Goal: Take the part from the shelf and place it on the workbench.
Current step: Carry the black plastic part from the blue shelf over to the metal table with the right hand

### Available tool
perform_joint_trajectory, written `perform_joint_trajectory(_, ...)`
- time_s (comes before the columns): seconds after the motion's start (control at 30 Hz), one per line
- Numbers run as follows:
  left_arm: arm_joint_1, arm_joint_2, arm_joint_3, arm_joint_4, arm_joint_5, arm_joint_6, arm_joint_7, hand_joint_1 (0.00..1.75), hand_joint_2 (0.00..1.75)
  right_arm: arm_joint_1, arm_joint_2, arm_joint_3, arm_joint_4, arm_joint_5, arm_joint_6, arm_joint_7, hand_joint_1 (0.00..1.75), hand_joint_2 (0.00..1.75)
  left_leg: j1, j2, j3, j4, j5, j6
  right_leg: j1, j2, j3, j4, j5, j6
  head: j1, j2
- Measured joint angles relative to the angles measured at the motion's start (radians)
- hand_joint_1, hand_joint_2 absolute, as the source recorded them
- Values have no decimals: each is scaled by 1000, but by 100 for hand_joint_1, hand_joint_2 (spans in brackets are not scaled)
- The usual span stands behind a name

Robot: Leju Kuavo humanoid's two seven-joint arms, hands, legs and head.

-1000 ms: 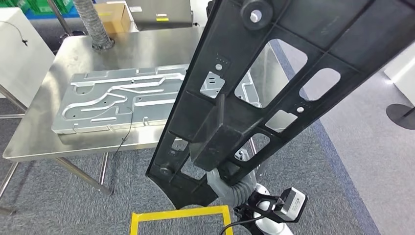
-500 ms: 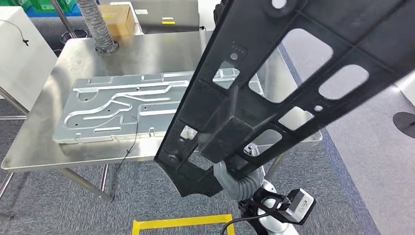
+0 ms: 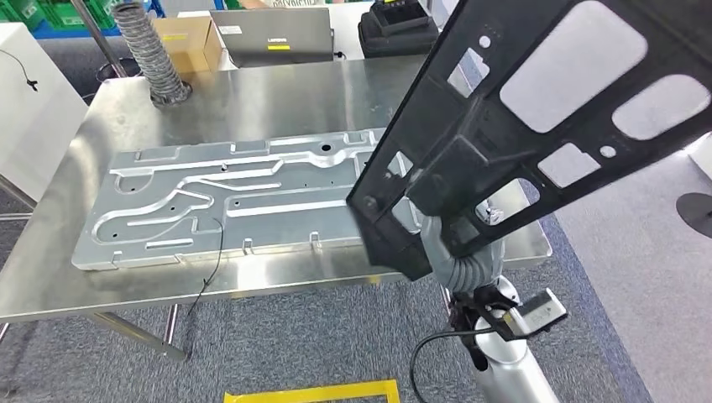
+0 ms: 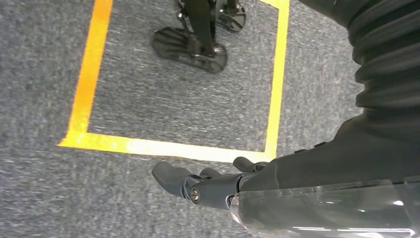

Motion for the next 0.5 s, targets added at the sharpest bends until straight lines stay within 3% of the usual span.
perform_joint_trajectory(0.17, -4, 0, 3, 0, -5, -1, -9, 0, 175, -133, -35, -55, 137, 341, -204, 148, 175, 175, -2, 0, 8, -29, 15, 32, 0, 2, -12, 23, -27, 30, 0, 0)
perform_joint_trajectory(0.2, -6, 0, 5, 0, -7, -1, -10, 0, 175, -172, -43, -60, 175, 431, -230, 199, 175, 175, -1, 0, 10, -33, 16, 38, -1, 1, -33, 64, -50, 34, 0, 0)
perform_joint_trajectory(0.27, -8, 0, 8, 0, -13, -3, -13, 0, 175, -260, -54, -60, 270, 648, -250, 326, 175, 175, -3, 2, 11, -35, 14, 44, -2, 1, -105, 200, -107, 41, 0, 0)
perform_joint_trajectory(0.3, -9, 0, 9, 0, -17, -5, -15, 0, 175, -306, -58, -54, 327, 766, -244, 395, 175, 175, -5, 3, 11, -34, 13, 45, -2, 0, -143, 263, -125, 42, 0, 0)
perform_joint_trajectory(0.33, -11, 0, 11, 0, -21, -9, -15, 0, 175, -352, -59, -44, 390, 877, -232, 455, 175, 175, -6, 2, 12, -34, 12, 46, -2, 0, -167, 296, -123, 43, 0, 0)
perform_joint_trajectory(0.37, -13, 0, 13, 0, -25, -13, -16, 0, 175, -397, -60, -29, 453, 971, -215, 502, 175, 175, -7, 1, 12, -33, 12, 47, -2, 0, -171, 289, -101, 42, 0, 0)
perform_joint_trajectory(0.4, -15, 0, 14, 0, -29, -16, -16, 0, 175, -445, -59, -12, 518, 1049, -196, 536, 175, 175, -7, -1, 13, -31, 11, 46, -2, 0, -156, 242, -62, 39, 0, 0)
perform_joint_trajectory(0.47, -19, 0, 16, 0, -37, -21, -17, 0, 175, -541, -52, 32, 651, 1172, -164, 576, 175, 175, -10, -5, 13, -25, 7, 43, 0, 1, -102, 102, 16, 29, 0, 0)
perform_joint_trajectory(0.5, -20, 0, 16, 0, -41, -23, -17, 0, 175, -587, -44, 56, 716, 1217, -153, 587, 175, 175, -12, -7, 11, -22, 5, 40, 2, 1, -82, 51, 36, 25, 0, 0)
